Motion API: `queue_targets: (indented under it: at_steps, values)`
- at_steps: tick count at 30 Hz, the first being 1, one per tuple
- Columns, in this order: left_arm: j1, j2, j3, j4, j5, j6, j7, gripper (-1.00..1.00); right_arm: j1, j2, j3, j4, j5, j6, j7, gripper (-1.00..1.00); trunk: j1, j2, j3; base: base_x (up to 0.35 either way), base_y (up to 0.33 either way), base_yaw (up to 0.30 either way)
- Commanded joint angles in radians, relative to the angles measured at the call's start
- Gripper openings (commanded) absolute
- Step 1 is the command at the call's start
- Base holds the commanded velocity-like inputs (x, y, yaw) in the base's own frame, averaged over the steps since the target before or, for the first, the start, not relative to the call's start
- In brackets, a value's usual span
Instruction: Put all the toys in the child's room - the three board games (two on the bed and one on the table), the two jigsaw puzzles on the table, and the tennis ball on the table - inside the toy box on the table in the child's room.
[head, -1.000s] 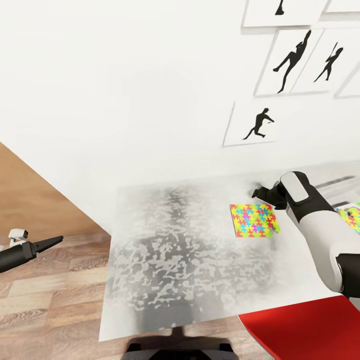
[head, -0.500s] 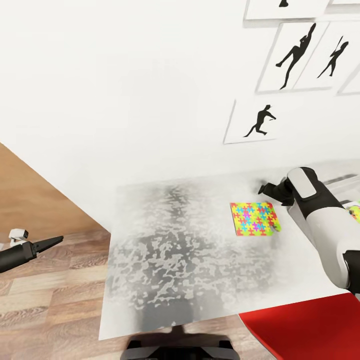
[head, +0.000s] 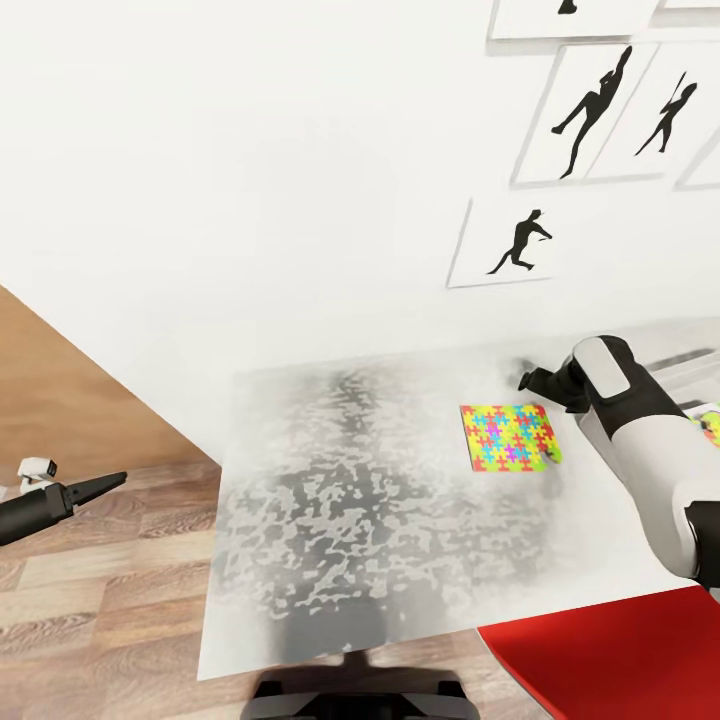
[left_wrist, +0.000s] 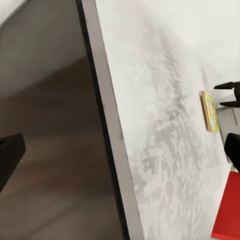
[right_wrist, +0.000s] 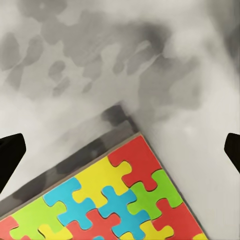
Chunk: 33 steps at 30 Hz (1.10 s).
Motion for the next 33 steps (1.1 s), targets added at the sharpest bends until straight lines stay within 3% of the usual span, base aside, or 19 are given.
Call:
queue_targets:
  at_steps: [1, 33]
  values:
    - [-0.001, 0.000, 0.002, 0.000, -0.007, 0.011, -0.007, 1.00, -0.001, -0.002, 0.007, -0.001, -0.004, 0.004, -0.009, 1.00, 0.001, -0.002, -0.001, 0.000, 0.000, 0.000]
    - [-0.001, 0.000, 0.002, 0.000, -0.007, 0.010, -0.007, 1.00, -0.001, 0.005, 0.007, 0.003, -0.003, 0.004, -0.009, 1.00, 0.001, -0.002, -0.023, 0.000, 0.000, 0.000]
